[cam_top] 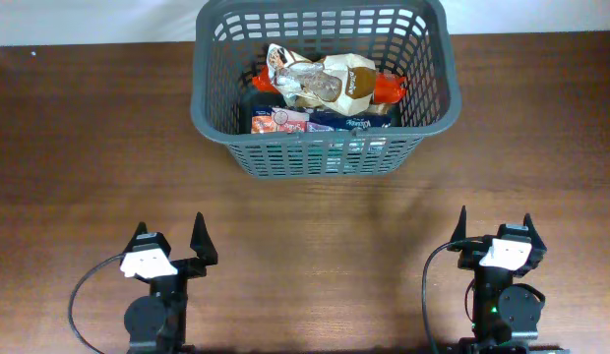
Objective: Pack container
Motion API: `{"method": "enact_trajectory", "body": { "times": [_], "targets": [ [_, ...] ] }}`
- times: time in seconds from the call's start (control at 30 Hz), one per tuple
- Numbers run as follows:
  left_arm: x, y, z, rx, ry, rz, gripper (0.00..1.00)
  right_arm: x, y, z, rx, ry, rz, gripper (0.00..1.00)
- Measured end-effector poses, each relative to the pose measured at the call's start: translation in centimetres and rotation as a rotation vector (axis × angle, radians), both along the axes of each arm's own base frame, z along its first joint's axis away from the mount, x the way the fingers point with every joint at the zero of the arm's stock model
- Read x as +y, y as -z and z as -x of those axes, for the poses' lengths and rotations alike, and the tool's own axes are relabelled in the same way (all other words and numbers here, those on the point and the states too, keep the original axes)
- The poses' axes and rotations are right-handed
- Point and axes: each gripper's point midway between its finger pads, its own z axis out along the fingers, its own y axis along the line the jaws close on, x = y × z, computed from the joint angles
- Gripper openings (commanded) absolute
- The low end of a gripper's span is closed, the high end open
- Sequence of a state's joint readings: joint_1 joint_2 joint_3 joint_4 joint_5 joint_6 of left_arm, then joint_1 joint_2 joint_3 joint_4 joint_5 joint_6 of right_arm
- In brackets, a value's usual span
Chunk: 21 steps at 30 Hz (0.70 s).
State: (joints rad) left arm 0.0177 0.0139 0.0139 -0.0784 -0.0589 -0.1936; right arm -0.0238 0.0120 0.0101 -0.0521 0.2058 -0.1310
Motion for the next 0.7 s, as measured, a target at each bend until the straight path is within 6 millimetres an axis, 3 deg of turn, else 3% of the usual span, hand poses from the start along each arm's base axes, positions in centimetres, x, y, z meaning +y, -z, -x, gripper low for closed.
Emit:
{"method": "enact_trajectory", "body": {
  "times": [0.7],
  "targets": [
    [0.0, 0.0, 0.0, 0.001, 0.001, -0.014, 0.99, 0.0, 0.0, 0.0, 0.0, 0.0, 0.0, 0.99]
  ]
}}
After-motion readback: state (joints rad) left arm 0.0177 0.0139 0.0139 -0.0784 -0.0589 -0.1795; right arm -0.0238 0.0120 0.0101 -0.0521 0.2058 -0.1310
